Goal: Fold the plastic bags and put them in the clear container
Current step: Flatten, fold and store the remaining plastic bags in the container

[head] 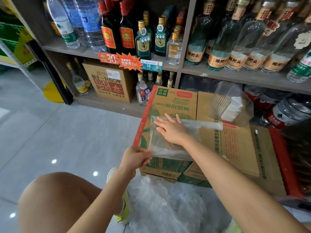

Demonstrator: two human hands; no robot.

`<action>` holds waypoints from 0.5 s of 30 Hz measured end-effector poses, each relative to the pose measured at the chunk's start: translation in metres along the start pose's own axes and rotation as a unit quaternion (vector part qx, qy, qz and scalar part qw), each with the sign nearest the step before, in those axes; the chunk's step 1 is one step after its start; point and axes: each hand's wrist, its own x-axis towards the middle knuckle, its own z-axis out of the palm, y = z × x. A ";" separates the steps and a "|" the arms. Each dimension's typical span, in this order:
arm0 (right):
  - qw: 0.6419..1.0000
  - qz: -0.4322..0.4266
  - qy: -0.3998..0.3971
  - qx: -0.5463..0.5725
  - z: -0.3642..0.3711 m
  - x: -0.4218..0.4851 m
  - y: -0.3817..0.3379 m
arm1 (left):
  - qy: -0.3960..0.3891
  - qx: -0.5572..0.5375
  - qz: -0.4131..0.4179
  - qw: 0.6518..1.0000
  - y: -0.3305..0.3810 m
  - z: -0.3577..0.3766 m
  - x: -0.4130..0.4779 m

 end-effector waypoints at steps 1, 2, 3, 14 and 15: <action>1.000 0.003 0.005 -0.019 0.002 0.001 0.002 | 0.009 0.002 0.000 1.000 -0.002 -0.002 0.001; 1.000 0.005 0.008 -0.029 0.005 0.001 0.003 | 0.018 -0.002 -0.003 1.000 -0.003 -0.004 0.002; 1.000 0.004 0.012 -0.029 0.007 0.001 0.004 | 0.025 -0.009 -0.009 1.000 -0.003 -0.006 0.003; 0.990 0.059 0.115 0.058 -0.013 -0.053 0.034 | 0.120 0.376 0.398 0.828 0.028 0.015 0.027; 0.992 0.069 0.095 0.040 -0.010 -0.060 0.038 | 0.075 0.401 0.417 0.812 0.030 0.023 0.035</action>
